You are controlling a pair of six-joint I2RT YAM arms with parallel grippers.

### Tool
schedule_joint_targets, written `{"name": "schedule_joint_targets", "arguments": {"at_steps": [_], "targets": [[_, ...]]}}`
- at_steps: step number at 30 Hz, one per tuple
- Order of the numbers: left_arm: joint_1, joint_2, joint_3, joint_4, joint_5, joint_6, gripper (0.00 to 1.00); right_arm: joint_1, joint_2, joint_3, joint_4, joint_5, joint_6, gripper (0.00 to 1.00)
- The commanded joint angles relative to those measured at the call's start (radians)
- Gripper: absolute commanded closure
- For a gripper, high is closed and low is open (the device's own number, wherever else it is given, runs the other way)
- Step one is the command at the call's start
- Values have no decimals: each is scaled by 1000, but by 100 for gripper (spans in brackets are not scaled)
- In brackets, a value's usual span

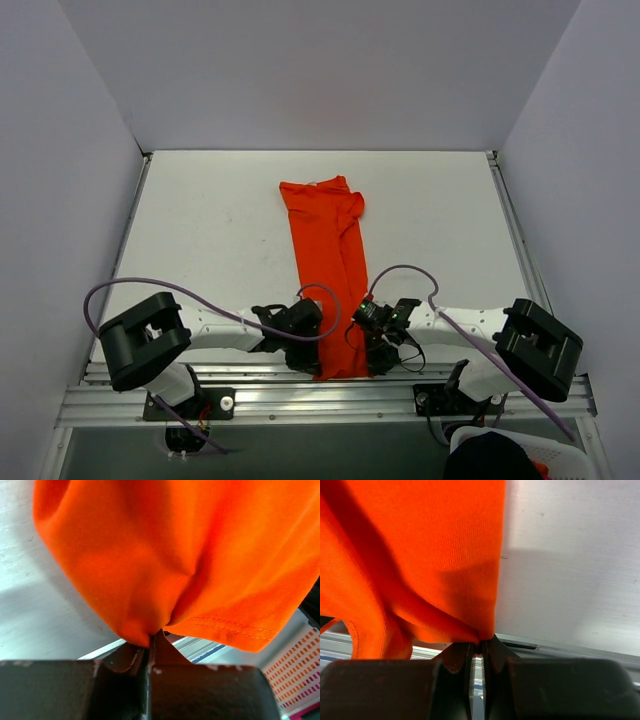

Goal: Fold and stack the t-shirts
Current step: Fold the tshirt

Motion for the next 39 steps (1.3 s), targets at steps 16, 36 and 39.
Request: {"name": "schedule_joint_targets", "arguments": {"at_steps": [16, 36, 39], "targets": [[48, -319, 203, -433, -246, 109, 98, -7, -137, 283, -322, 211, -30, 100], [379, -163, 622, -610, -34, 271, 98, -186, 107, 714, -399, 281, -240, 100], [417, -111, 659, -591, -3, 284, 98, -220, 133, 734, -387, 266, -275, 100]]}}
